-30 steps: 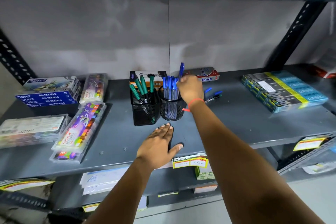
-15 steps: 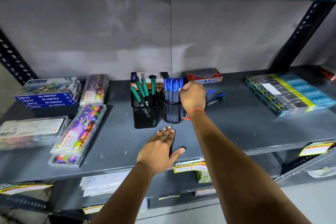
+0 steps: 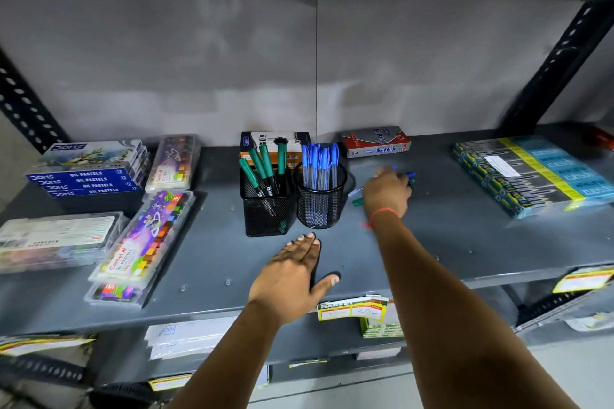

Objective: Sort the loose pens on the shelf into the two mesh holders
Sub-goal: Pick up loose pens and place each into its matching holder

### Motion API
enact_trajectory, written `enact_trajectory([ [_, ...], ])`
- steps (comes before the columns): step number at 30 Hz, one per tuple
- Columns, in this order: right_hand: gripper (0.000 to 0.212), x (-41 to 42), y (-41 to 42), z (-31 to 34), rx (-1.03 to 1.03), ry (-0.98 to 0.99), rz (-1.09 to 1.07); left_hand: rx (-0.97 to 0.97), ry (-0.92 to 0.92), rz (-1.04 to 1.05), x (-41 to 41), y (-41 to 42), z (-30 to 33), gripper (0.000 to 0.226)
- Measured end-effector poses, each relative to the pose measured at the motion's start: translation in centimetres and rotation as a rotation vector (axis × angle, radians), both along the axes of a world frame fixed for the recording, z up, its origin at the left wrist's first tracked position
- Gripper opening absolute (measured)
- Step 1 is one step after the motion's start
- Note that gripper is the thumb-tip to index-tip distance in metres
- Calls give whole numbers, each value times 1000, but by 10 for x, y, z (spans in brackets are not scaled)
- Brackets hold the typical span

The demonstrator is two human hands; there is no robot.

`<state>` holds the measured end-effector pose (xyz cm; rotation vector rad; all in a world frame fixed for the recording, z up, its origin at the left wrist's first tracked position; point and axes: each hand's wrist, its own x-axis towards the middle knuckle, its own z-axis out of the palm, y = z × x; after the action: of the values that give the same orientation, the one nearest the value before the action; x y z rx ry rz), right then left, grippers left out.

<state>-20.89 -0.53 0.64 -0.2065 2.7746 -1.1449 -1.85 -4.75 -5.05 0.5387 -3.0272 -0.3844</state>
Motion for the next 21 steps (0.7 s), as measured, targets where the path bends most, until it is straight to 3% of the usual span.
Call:
enact_trajectory([
  [4,34,3,12,-27,288,59,83,6,-10,2,0,0,-1,73],
  [15,37,5,24,-23,346,74,86,16,7,3,1,0,-1,71],
  [21,36,11,46,-21,541,211,221,21,20,0,2,1,-1,74],
])
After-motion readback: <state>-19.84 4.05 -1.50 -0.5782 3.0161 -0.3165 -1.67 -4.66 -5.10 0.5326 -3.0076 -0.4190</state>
